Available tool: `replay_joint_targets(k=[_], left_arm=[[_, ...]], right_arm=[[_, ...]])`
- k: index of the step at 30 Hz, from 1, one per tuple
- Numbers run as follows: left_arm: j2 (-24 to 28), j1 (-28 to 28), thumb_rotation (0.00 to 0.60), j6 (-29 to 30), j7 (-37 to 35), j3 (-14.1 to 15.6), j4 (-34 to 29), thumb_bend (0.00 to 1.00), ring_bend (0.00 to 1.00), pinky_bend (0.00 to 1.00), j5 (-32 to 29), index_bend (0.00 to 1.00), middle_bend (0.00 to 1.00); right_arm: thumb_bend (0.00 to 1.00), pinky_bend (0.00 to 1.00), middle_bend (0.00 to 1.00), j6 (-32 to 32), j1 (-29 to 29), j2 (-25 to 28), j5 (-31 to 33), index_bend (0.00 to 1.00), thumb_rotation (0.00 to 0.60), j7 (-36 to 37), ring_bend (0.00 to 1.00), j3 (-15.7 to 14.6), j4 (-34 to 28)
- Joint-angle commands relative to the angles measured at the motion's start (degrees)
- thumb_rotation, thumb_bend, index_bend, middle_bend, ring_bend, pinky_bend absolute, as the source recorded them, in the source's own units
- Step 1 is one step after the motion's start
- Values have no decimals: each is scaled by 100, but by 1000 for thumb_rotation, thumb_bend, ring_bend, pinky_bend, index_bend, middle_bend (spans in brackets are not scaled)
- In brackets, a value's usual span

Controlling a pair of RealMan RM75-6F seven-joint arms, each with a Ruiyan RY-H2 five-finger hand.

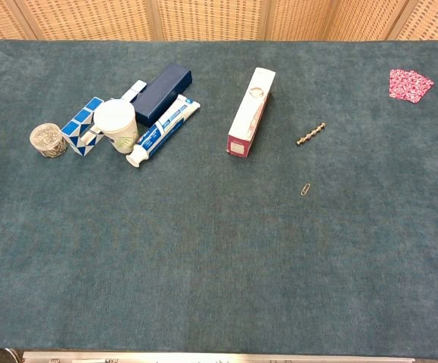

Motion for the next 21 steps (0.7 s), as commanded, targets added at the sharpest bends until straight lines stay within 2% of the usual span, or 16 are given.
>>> replay_joint_targets(k=[1, 10, 13, 15, 16, 20, 21], left_arm=[[-17, -20, 600, -84, -11, 40, 51, 197, 0, 25, -1, 0, 0], [-8, 32, 600, 47, -141, 40, 100, 198, 0, 24, 56, 0, 0], [4, 45, 600, 61, -162, 47, 107, 198, 0, 24, 62, 0, 0], [3, 48, 600, 70, -175, 44, 111, 198, 0, 24, 65, 0, 0], [2, 50, 600, 75, -184, 43, 116, 198, 0, 24, 68, 0, 0], [2, 51, 600, 82, -195, 47, 122, 198, 0, 24, 87, 0, 0], [1, 51, 600, 83, -198, 49, 123, 198, 0, 24, 92, 0, 0]], right_arm=[[181, 360, 276, -15, 50, 5, -61, 136, 600, -53, 210, 13, -22], [180, 360, 297, -281, 355, 98, -306, 136, 600, -35, 211, 59, -136], [181, 383, 348, -396, 494, 100, -371, 144, 600, -119, 260, 94, -169], [181, 460, 413, -529, 610, 113, -397, 163, 600, -187, 342, 115, -205], [180, 548, 470, -612, 685, 115, -407, 185, 600, -230, 419, 133, -217], [178, 799, 657, -996, 984, 82, -364, 266, 600, -348, 645, 202, -222], [178, 829, 683, -1094, 1063, 53, -349, 285, 600, -370, 675, 221, -198]])
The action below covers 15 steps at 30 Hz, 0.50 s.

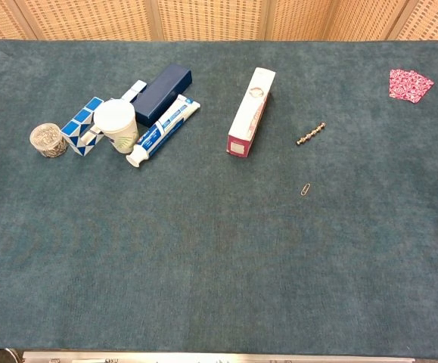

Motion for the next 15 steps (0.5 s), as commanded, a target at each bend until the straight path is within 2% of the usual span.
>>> replay_joint_targets(k=[1, 9, 15], left_arm=[[-2, 3, 600, 7, -9, 3, 6, 198, 0, 24, 10, 0, 0], [-2, 17, 600, 15, -18, 27, 22, 197, 0, 24, 38, 0, 0], [10, 36, 600, 35, -36, 25, 22, 197, 0, 25, 28, 0, 0]], right_arm=[[178, 862, 715, -426, 324, -103, 82, 310, 600, -114, 712, 93, 62], [183, 994, 841, -1411, 982, -599, 529, 419, 600, -294, 853, 189, 477], [249, 1000, 856, -1870, 1354, -1044, 842, 435, 600, -591, 871, 211, 772]])
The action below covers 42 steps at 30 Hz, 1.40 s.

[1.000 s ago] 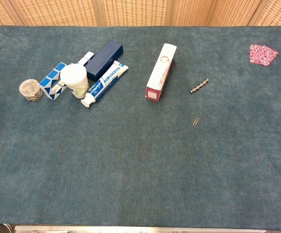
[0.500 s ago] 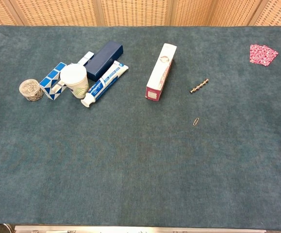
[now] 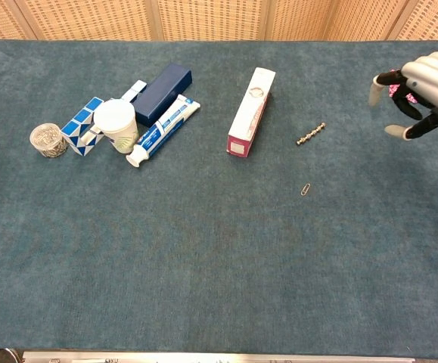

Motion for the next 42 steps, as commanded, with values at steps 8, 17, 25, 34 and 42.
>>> replay_joint_targets(k=[8, 17, 25, 34, 42], left_arm=[[-15, 31, 600, 20, -77, 4, 54, 198, 0, 24, -14, 0, 0], [-47, 47, 600, -4, -154, -7, 122, 198, 0, 24, -70, 0, 0], [-51, 65, 600, 4, -220, -2, 171, 198, 0, 24, -68, 0, 0], [-28, 129, 600, 46, -304, -21, 207, 198, 0, 24, -150, 0, 0], [12, 155, 600, 56, -363, -28, 221, 197, 0, 25, -165, 0, 0]], right_arm=[[274, 1000, 857, -424, 502, -730, 500, 472, 600, -400, 871, 92, 625], [275, 1000, 864, -540, 767, -1292, 891, 495, 600, -719, 879, 111, 1076], [275, 1000, 864, -827, 1099, -1800, 1280, 498, 600, -1010, 879, 127, 1576], [275, 1000, 864, -928, 1357, -2310, 1438, 511, 600, -1171, 879, 96, 2148], [275, 1000, 864, -1003, 1496, -2634, 1494, 514, 600, -1142, 879, 52, 2524]])
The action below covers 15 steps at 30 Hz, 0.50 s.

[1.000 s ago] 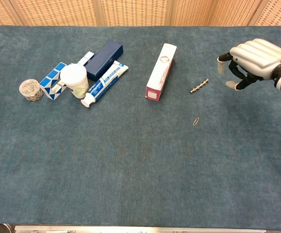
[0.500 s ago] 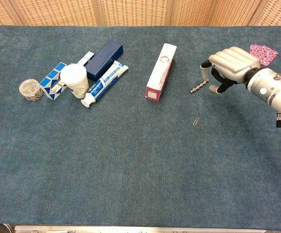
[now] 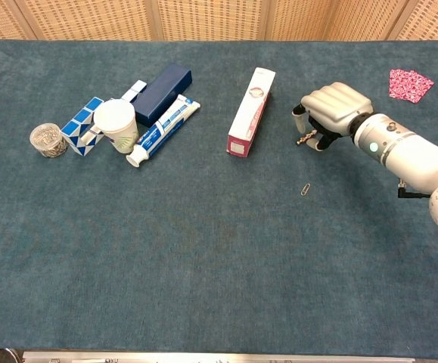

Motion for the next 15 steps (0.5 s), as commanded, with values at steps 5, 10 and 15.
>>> replay_joint_targets(k=[5, 10, 15], left_arm=[[23, 28, 600, 23, -44, -3, 9, 198, 0, 24, -7, 0, 0], [19, 45, 600, 19, -76, -4, 32, 197, 0, 24, -27, 0, 0], [13, 49, 600, 21, -97, -13, 52, 197, 0, 24, -27, 0, 0]], right_arm=[[275, 1000, 864, -72, 110, -205, 52, 524, 600, 38, 879, -24, 281], [275, 1000, 864, -98, 145, -267, 100, 530, 600, 45, 879, -33, 401], [275, 1000, 864, -112, 172, -308, 120, 537, 600, 59, 879, -50, 454]])
